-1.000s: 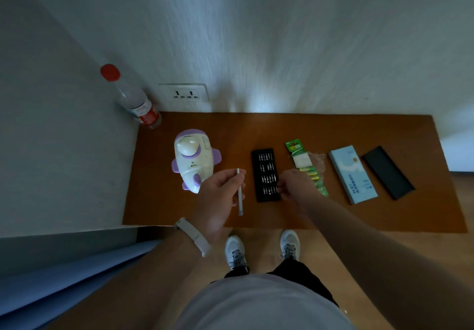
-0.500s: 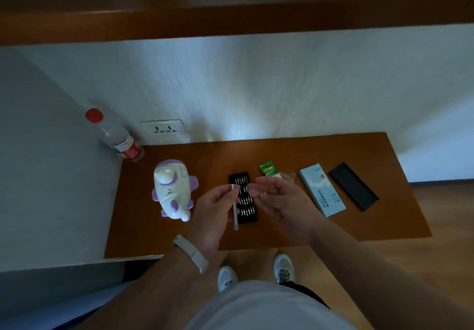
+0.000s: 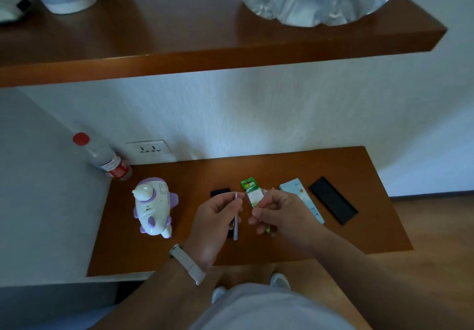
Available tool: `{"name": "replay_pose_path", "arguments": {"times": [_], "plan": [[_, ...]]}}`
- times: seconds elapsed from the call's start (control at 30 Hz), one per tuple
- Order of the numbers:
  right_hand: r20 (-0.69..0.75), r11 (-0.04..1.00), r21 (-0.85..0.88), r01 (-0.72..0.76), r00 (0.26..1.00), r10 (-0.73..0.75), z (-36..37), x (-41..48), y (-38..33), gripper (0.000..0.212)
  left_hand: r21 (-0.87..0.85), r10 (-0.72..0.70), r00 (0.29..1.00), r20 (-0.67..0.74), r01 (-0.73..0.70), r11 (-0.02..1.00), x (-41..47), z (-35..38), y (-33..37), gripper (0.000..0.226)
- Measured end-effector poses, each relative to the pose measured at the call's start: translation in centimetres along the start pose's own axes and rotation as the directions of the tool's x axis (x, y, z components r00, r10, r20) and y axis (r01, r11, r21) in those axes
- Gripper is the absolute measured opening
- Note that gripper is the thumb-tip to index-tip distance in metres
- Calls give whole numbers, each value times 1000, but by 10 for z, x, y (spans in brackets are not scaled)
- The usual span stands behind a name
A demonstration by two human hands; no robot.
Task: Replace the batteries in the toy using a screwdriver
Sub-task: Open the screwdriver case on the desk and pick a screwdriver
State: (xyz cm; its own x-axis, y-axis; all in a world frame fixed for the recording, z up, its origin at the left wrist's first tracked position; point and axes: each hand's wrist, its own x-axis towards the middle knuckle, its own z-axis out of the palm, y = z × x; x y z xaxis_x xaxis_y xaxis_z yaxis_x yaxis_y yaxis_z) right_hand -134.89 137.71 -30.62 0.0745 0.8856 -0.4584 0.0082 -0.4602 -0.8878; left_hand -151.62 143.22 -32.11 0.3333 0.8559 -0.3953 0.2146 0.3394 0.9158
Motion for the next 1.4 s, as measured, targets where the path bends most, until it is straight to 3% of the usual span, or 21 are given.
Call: {"name": "replay_pose_path", "arguments": {"times": [0.3, 0.6, 0.93, 1.17, 1.3, 1.4], "plan": [[-37, 979, -81, 185, 981, -188, -40, -16, -12, 11, 75, 139, 989, 51, -142, 987, -4, 37, 26, 6], [-89, 951, 29, 307, 949, -304, -84, -29, -32, 5, 164, 283, 950, 130, -302, 939, -1, 71, 52, 15], [-43, 903, -173, 393, 913, -405, -117, -33, -36, 15, 298, 350, 933, 89, -360, 884, 1, 99, 59, 14], [72, 836, -368, 407, 909, -411, -125, -27, -36, 12, 399, 389, 916, 99, -394, 828, -7, 103, 64, 14], [172, 706, -565, 427, 898, -405, -128, -21, -40, 14, 508, 418, 902, 104, -410, 758, -8, 99, 66, 25], [237, 664, -597, 451, 889, -391, -129, -19, -45, 14, 512, 395, 911, 121, -398, 761, -7, 96, 66, 26]]}}
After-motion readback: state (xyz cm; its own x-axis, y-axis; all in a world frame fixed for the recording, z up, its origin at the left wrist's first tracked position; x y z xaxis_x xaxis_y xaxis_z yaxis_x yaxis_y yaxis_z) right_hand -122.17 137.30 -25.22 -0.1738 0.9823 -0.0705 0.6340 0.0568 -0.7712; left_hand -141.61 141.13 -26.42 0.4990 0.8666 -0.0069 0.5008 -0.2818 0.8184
